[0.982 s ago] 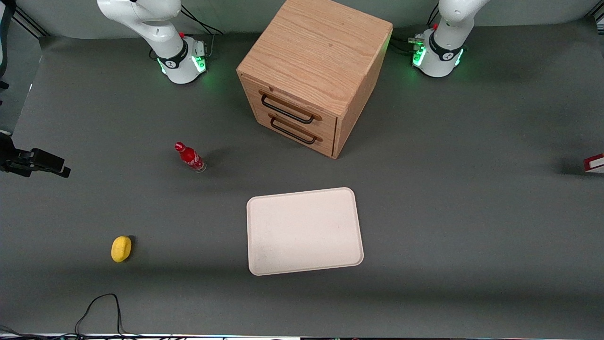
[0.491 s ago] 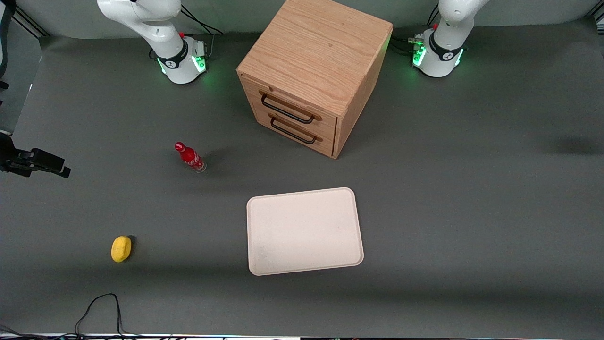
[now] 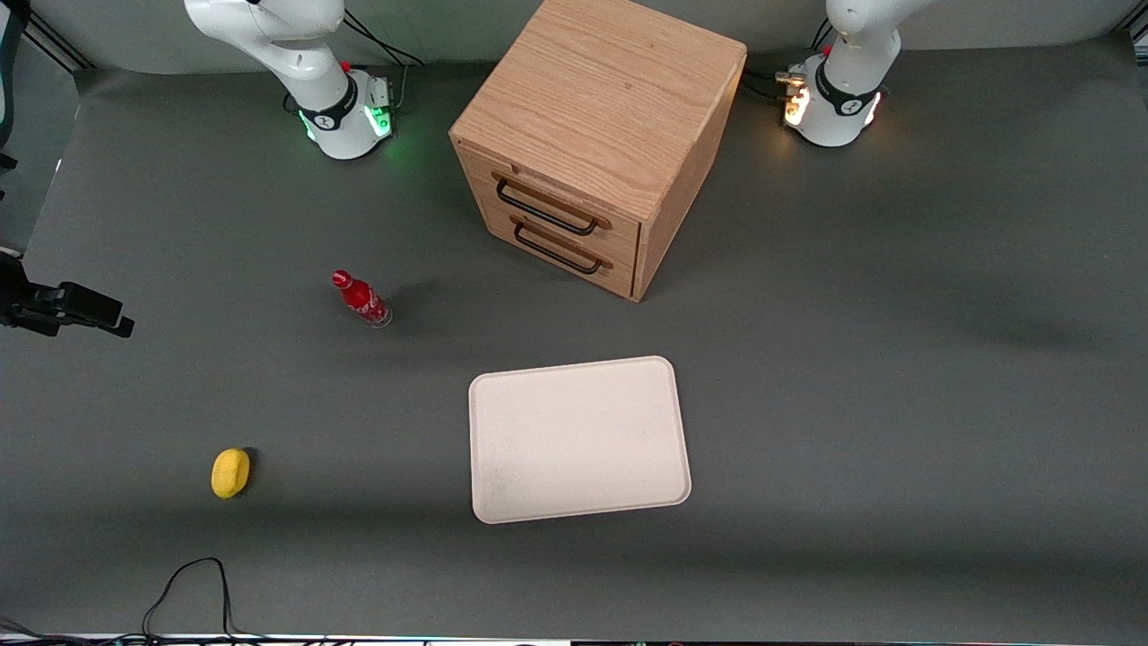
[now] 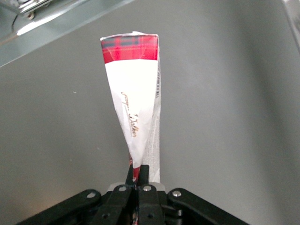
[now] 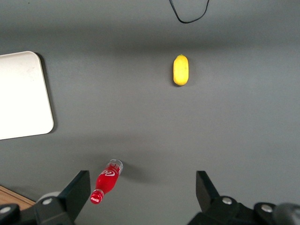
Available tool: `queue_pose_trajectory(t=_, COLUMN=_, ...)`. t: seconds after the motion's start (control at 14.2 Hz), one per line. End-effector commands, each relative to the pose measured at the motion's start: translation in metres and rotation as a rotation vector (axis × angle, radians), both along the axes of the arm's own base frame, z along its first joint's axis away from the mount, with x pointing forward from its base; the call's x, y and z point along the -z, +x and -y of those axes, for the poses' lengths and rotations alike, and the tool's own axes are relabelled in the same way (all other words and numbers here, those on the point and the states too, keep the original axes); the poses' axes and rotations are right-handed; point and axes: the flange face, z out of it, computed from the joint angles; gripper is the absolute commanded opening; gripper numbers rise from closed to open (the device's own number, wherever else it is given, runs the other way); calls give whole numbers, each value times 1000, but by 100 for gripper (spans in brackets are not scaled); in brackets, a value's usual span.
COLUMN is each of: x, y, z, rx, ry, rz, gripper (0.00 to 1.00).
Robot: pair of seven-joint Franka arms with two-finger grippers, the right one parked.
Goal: Place red cookie box on tray
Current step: 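Carry the held cookie box toward the white tray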
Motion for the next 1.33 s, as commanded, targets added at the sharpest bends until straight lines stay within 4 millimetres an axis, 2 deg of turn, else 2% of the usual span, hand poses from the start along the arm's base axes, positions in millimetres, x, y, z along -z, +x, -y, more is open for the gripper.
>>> queue_pose_trajectory(t=0.0, x=-15, y=18, z=83, rx=144, ry=-16, rz=4, gripper=0)
queue_pose_trajectory(t=0.07, x=-20, y=26, z=117, rx=199, ry=-23, rz=21, gripper=0)
queue_pose_trajectory(t=0.21, x=-22, y=38, z=203, rx=318, ry=-44, rz=31, gripper=0)
queue_pose_trajectory(t=0.35, x=-18, y=40, z=286, rx=414, ry=-54, rz=26, gripper=0)
queue_pose_trajectory(t=0.63, x=-3, y=21, z=446, rx=628, ry=-69, rz=15, gripper=0)
queue_pose_trajectory(t=0.77, x=5, y=10, z=518, rx=739, ry=-81, rz=72, gripper=0)
queue_pose_trajectory(t=0.84, x=15, y=5, z=549, rx=789, ry=-88, rz=84, gripper=0)
queue_pose_trajectory(t=0.98, x=26, y=-11, z=602, rx=872, ry=-100, rz=109, gripper=0)
queue_pose_trajectory(t=1.19, x=21, y=-23, z=637, rx=983, ry=-143, rz=172, gripper=0)
queue_pose_trajectory(t=1.26, x=21, y=-26, z=640, rx=998, ry=-145, rz=159, gripper=0)
